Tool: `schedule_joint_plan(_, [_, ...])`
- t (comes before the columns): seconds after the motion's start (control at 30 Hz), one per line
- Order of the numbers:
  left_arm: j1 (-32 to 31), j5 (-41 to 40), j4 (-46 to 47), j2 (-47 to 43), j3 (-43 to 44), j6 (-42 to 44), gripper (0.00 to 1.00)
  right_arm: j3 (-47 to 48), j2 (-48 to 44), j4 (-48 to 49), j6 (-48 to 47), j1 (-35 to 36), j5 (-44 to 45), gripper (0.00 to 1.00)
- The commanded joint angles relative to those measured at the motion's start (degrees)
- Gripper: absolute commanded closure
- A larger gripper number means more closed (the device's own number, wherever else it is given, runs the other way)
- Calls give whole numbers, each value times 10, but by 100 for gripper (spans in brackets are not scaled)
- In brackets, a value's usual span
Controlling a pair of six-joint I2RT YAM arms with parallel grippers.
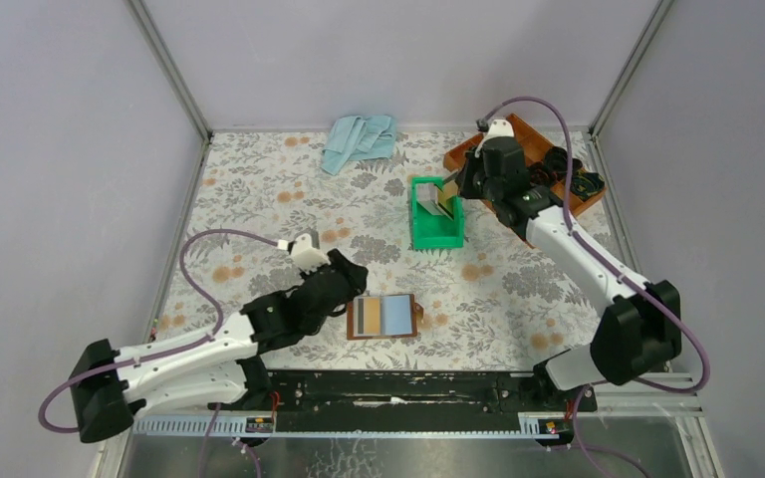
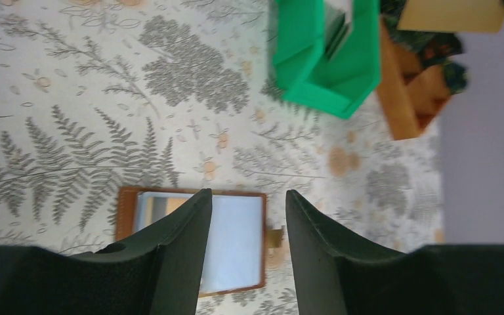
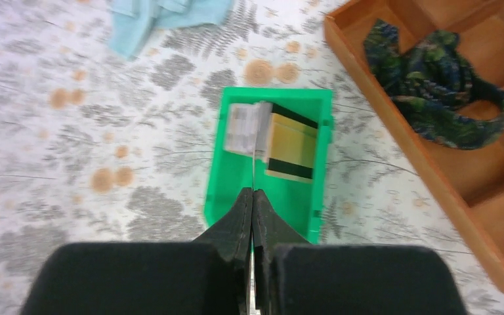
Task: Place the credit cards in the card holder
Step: Pick up the credit card from the storage box.
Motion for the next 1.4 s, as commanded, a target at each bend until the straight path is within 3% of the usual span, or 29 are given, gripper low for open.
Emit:
schedule_joint_plan(0.0, [-2, -18, 179, -66, -70, -8, 47, -84, -83, 145, 101, 4, -82, 100])
schedule_joint_plan(0.23, [-2, 0, 344, -96, -130, 19, 47, -234, -158, 374, 270, 4, -164, 100])
schedule_joint_plan(0.5, [24, 50, 563, -54, -145, 98, 41, -321, -154, 599, 459, 5, -190, 100])
schedule_joint_plan(0.67, [91, 146, 656, 1, -146, 48, 41, -356, -134, 738, 538, 20, -174, 100])
schedule_joint_plan(0.87, [144, 209, 704, 35, -122, 32, 40, -363, -134, 770, 557, 47, -155, 100])
schedule_joint_plan(1.37, [208, 320, 790, 99, -97, 19, 41, -378, -92, 832, 603, 57, -156, 100])
